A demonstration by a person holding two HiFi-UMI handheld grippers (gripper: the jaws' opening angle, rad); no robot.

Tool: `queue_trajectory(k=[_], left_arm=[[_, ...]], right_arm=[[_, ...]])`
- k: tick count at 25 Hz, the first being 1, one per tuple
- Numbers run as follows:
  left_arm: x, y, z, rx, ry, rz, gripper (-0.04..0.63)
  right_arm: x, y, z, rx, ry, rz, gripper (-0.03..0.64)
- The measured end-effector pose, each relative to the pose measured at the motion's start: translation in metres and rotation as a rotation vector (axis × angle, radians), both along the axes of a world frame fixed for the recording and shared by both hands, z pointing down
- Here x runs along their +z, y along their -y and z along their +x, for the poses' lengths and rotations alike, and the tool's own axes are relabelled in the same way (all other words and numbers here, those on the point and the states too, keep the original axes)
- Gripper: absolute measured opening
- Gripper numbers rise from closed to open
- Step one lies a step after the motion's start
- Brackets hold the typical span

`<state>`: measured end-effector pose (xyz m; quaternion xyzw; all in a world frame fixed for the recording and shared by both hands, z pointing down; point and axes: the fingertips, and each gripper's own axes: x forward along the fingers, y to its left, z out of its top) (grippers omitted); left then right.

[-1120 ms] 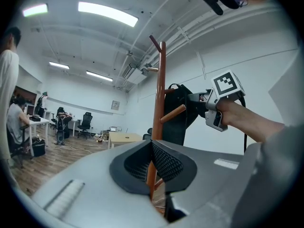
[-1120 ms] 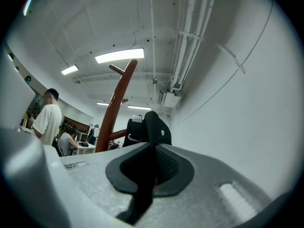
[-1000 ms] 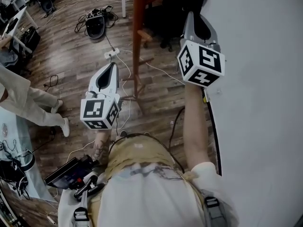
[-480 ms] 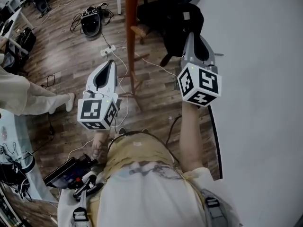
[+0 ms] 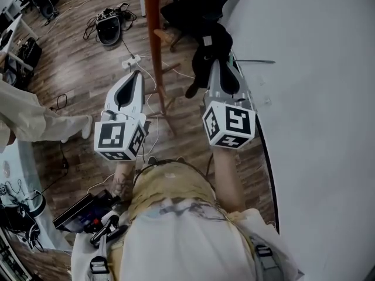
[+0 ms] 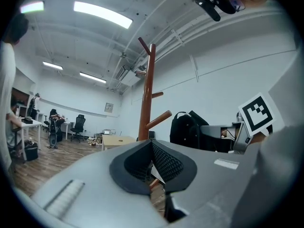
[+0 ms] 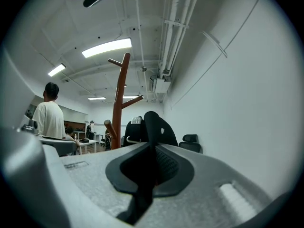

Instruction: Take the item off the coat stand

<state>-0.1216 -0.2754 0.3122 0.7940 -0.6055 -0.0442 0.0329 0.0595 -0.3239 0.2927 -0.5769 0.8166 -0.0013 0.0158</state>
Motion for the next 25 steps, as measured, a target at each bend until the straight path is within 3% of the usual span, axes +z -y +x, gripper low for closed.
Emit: queue_trajectory(k=[11,25], left_arm=[[-0.001,0.0,0.005,0.01,0.006,0.002,-0.003],[-0.001,0.001,0.008,0.021,0.01,0.001,-0.003]], right_arm=[[0.015,-0.025,-0.035,-0.073,-0.019,-0.018,0.008],[0.017,-0.028,-0.038,-0.081,-0.027,-0.018,0.006]])
